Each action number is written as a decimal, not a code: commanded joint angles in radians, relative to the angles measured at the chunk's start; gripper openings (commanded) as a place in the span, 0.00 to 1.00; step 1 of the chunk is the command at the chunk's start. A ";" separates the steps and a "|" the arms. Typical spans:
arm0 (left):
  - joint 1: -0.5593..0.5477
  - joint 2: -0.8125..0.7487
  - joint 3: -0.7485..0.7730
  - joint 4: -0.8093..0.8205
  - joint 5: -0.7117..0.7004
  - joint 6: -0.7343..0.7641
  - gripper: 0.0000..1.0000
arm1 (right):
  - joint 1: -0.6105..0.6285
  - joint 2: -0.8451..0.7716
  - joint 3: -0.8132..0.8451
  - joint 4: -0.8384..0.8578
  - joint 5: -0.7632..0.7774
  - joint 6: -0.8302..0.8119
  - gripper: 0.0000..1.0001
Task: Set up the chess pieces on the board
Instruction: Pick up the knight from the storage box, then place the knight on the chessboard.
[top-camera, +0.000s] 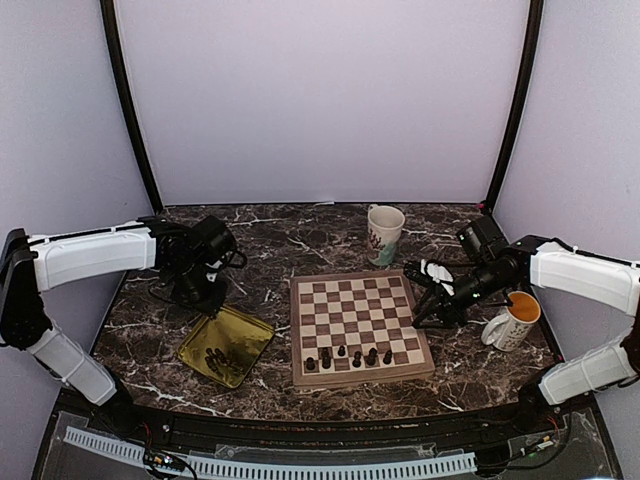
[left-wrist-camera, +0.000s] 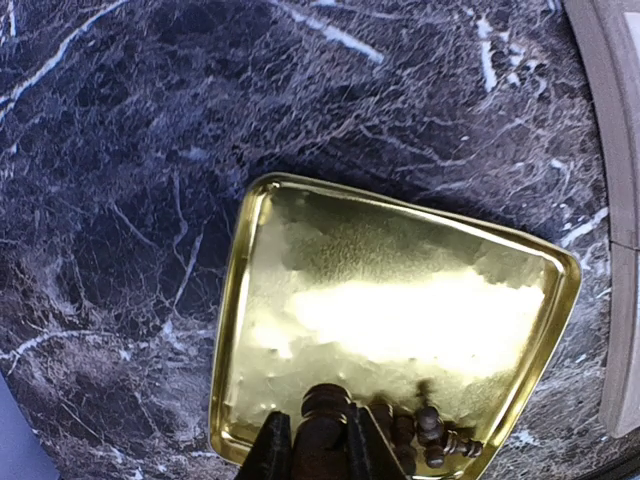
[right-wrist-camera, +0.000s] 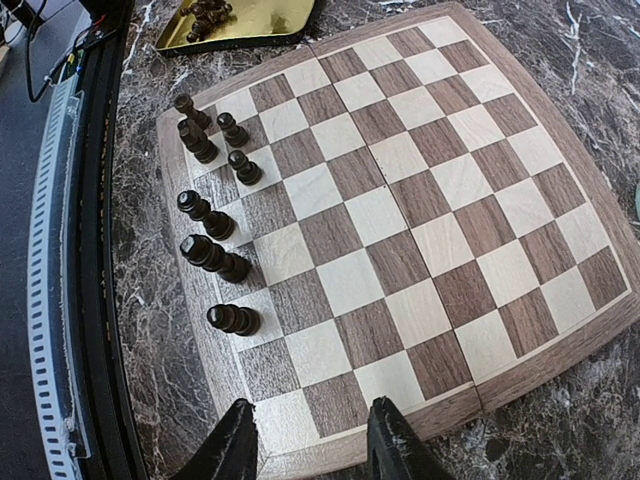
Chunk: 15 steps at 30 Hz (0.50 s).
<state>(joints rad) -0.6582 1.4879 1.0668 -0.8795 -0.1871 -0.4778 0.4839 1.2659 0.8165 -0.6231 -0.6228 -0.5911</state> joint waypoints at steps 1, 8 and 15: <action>0.005 0.003 0.049 -0.020 0.008 0.058 0.08 | -0.005 -0.005 -0.009 0.011 0.012 -0.008 0.38; -0.020 0.031 0.086 0.061 0.073 0.119 0.07 | -0.006 -0.014 -0.012 0.012 0.016 -0.008 0.38; -0.148 0.161 0.268 0.135 0.127 0.225 0.07 | -0.006 -0.013 -0.008 0.014 0.028 -0.008 0.38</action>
<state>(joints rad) -0.7486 1.5711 1.2247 -0.7990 -0.1085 -0.3332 0.4839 1.2659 0.8162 -0.6231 -0.6037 -0.5930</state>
